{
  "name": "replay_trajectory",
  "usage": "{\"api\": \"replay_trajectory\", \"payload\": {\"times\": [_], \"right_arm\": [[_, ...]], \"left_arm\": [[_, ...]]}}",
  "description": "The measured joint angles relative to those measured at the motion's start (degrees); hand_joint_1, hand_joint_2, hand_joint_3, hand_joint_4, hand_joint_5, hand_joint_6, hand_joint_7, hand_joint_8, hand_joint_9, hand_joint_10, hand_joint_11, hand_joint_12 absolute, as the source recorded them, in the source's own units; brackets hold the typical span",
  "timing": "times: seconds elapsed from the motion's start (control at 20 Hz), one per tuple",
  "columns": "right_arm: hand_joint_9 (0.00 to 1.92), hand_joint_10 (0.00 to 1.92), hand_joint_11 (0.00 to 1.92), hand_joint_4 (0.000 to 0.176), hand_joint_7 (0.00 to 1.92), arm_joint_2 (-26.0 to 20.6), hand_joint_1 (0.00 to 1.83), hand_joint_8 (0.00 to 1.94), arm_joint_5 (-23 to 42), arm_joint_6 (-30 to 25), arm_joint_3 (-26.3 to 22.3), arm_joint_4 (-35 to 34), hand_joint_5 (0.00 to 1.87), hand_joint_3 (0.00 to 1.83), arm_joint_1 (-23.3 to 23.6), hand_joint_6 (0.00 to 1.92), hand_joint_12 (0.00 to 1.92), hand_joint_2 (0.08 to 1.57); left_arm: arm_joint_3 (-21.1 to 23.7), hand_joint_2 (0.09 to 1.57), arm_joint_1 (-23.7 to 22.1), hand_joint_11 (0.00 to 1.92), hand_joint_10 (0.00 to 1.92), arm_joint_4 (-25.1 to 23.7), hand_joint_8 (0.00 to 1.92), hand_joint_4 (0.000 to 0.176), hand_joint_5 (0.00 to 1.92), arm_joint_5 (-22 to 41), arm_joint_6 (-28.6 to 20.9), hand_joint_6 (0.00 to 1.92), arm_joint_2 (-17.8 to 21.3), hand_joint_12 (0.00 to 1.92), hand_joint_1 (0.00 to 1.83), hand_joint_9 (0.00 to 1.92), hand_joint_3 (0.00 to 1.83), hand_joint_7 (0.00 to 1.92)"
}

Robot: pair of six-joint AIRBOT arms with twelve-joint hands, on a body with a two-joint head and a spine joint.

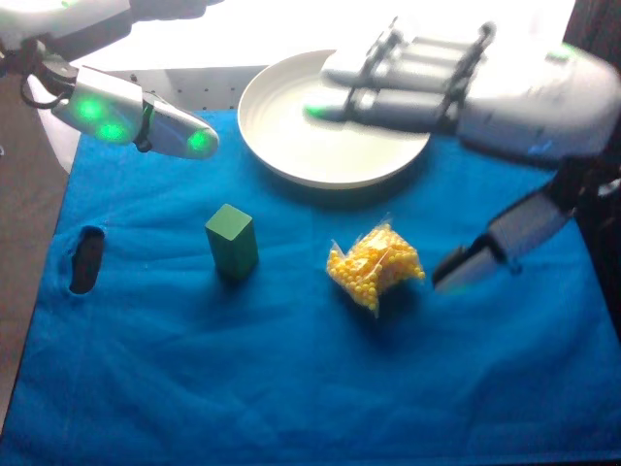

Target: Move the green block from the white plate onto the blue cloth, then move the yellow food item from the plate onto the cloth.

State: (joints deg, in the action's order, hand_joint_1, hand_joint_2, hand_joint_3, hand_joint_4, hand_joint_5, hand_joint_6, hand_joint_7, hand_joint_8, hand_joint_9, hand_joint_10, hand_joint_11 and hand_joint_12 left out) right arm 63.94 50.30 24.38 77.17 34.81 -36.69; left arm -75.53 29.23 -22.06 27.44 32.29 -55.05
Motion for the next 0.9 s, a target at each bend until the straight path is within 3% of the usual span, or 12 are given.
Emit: {"api": "replay_trajectory", "payload": {"times": [0.15,0.2,0.25,0.3,0.4,0.5,0.55,0.6,0.7,0.75,0.85,0.9], "right_arm": [[0.0,0.0,0.05,0.169,0.0,-1.75,0.77,0.0,1.88,0.0,0.0,-7.74,0.0,0.0,0.0,0.0,0.04,0.61],[0.0,0.0,0.01,0.175,0.0,-1.97,0.76,0.0,2.89,0.07,0.0,-10.4,0.0,0.0,0.0,0.0,0.02,0.61],[0.0,0.0,0.0,0.176,0.0,-2.05,0.74,0.0,4.07,0.09,0.5,-12.92,0.0,0.01,0.0,0.0,0.0,0.62],[0.0,0.0,0.0,0.143,0.0,-2.08,0.76,0.0,4.96,0.09,1.05,-14.82,0.0,0.02,0.0,0.0,0.0,0.65],[0.0,0.0,0.09,0.147,0.0,-2.16,0.74,0.0,6.56,0.09,1.46,-17.88,0.0,0.01,0.0,0.0,0.04,0.64],[0.0,0.0,0.09,0.17,0.01,-2.19,0.77,0.0,8.59,0.11,1.51,-19.63,0.0,0.0,0.0,0.0,0.05,0.59],[0.05,0.0,0.05,0.173,0.02,-2.19,0.72,0.02,10.16,0.11,1.46,-21.53,0.0,0.01,0.0,0.0,0.24,0.58],[0.04,0.0,0.01,0.175,0.02,-2.29,0.74,0.01,11.39,0.11,1.27,-23.5,0.0,0.01,-0.09,0.0,0.3,0.61],[0.07,0.01,0.0,0.158,0.05,-2.4,0.69,0.0,14.67,0.17,0.7,-27.76,0.0,0.0,-0.26,0.0,0.42,0.66],[0.03,0.01,0.0,0.175,0.01,-2.23,0.5,0.0,17.57,0.15,0.7,-29.09,0.0,0.01,-0.24,0.0,0.28,0.76],[0.0,0.0,0.0,0.176,0.0,-2.01,0.49,0.0,20.04,0.15,0.63,-29.27,0.0,0.01,-0.24,0.0,0.08,0.8],[0.05,0.01,0.01,0.14,0.01,-2.01,0.55,0.0,21.55,0.15,0.17,-29.68,0.0,0.0,-0.24,0.0,0.27,0.82]], "left_arm": [[1.42,0.82,3.85,0.16,0.01,4.74,0.01,0.057,0.0,5.77,-0.22,0.0,2.14,0.04,0.39,0.19,0.0,0.19],[2.32,0.81,5.79,0.18,0.01,6.54,0.01,0.075,0.0,7.85,-0.17,0.0,3.48,0.05,0.41,0.2,0.0,0.2],[3.32,0.81,7.76,0.19,0.01,8.96,0.01,0.069,0.01,10.49,-0.11,0.0,4.92,0.05,0.43,0.21,0.0,0.21],[3.96,0.8,8.55,0.21,0.01,10.97,0.02,0.059,0.04,12.72,0.59,0.02,5.75,0.06,0.42,0.22,0.0,0.23],[5.01,0.78,8.9,0.16,0.0,13.9,0.01,0.089,0.04,18.43,1.73,0.01,6.6,0.04,0.44,0.18,0.0,0.2],[6.16,0.85,8.76,0.13,0.01,13.4,0.01,0.073,0.01,23.5,2.32,0.0,6.99,0.02,0.39,0.2,0.02,0.23],[7.98,0.96,8.81,0.04,0.0,13.57,0.0,0.077,0.0,25.44,3.5,0.0,7.52,0.0,0.31,0.05,0.02,0.09],[8.92,0.97,8.81,0.06,0.01,13.05,0.01,0.108,0.0,27.12,4.11,0.0,7.93,0.01,0.33,0.04,0.01,0.09],[10.38,0.95,8.79,0.05,0.0,13.25,0.0,0.113,0.0,31.39,5.2,0.0,8.2,0.01,0.45,0.03,0.0,0.08],[11.45,1.0,8.79,0.05,0.01,13.31,0.0,0.052,0.0,34.53,6.62,0.0,8.72,0.01,0.48,0.04,0.02,0.08],[11.98,1.01,8.72,0.07,0.01,12.24,0.01,0.041,0.0,37.03,6.99,0.0,8.9,0.02,0.41,0.06,0.02,0.1],[12.35,1.02,8.55,0.06,0.0,12.0,0.0,0.061,0.0,38.23,7.26,0.0,8.9,0.02,0.52,0.02,0.01,0.07]]}}
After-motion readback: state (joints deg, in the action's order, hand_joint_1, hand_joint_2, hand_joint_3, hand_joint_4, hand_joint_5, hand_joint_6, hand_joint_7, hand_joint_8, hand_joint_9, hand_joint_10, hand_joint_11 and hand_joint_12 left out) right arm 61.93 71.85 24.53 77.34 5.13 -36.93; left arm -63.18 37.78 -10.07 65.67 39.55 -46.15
